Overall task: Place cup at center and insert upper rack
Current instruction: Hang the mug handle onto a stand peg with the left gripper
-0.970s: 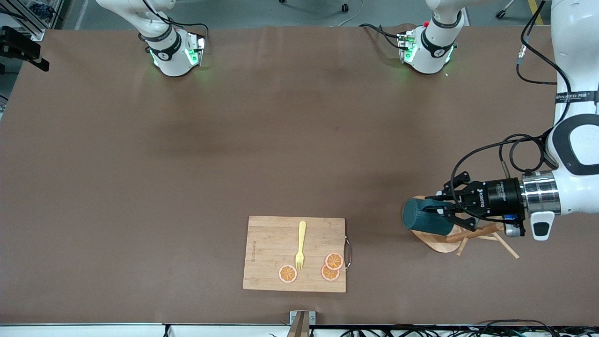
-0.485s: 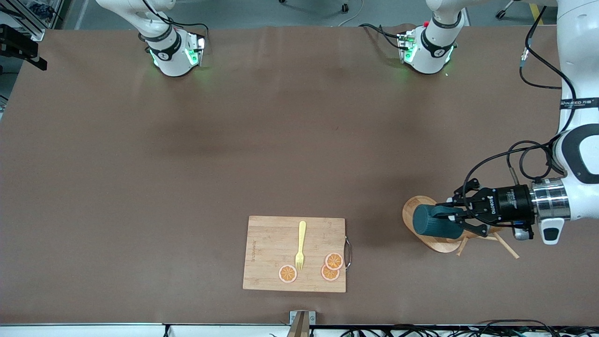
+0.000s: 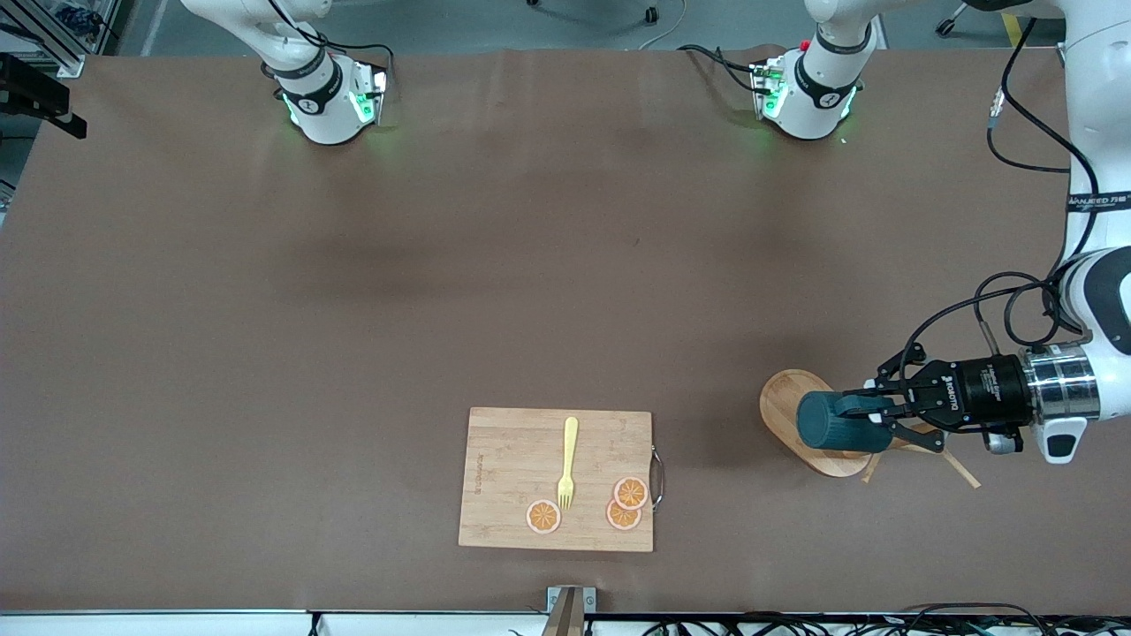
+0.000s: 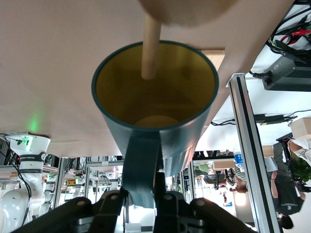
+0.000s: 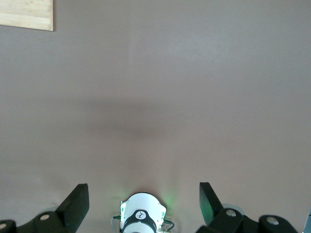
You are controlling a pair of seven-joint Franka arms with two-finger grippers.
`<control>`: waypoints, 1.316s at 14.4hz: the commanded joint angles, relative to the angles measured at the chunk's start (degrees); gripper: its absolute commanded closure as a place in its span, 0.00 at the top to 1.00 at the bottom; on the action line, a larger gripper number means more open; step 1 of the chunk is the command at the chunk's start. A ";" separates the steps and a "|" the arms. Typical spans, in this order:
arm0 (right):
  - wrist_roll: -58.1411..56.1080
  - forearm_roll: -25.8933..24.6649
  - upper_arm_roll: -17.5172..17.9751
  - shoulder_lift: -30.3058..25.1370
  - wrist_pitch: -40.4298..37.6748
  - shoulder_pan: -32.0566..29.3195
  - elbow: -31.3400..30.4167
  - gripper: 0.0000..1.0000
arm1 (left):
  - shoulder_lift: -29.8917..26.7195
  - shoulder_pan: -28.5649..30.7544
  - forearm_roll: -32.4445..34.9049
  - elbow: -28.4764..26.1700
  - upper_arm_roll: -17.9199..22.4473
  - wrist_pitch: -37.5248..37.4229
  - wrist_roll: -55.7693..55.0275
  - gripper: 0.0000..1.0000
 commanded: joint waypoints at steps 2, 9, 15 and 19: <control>0.28 0.82 0.39 0.76 -0.88 -0.44 1.47 1.00 | 1.49 1.90 -1.87 0.56 -0.38 -0.91 0.53 0.02; 0.46 1.00 0.21 -0.55 0.27 -0.52 -1.17 1.00 | 3.17 3.67 -4.33 0.65 -0.38 -3.37 0.53 0.04; 3.45 0.91 0.39 -1.34 0.88 -0.44 -2.13 1.00 | 3.61 4.90 -4.24 0.65 -0.38 -4.25 1.24 0.05; 3.45 0.91 0.39 -1.34 0.88 -0.35 -2.40 1.00 | 4.48 5.25 -4.24 0.65 -0.38 -4.25 1.33 0.07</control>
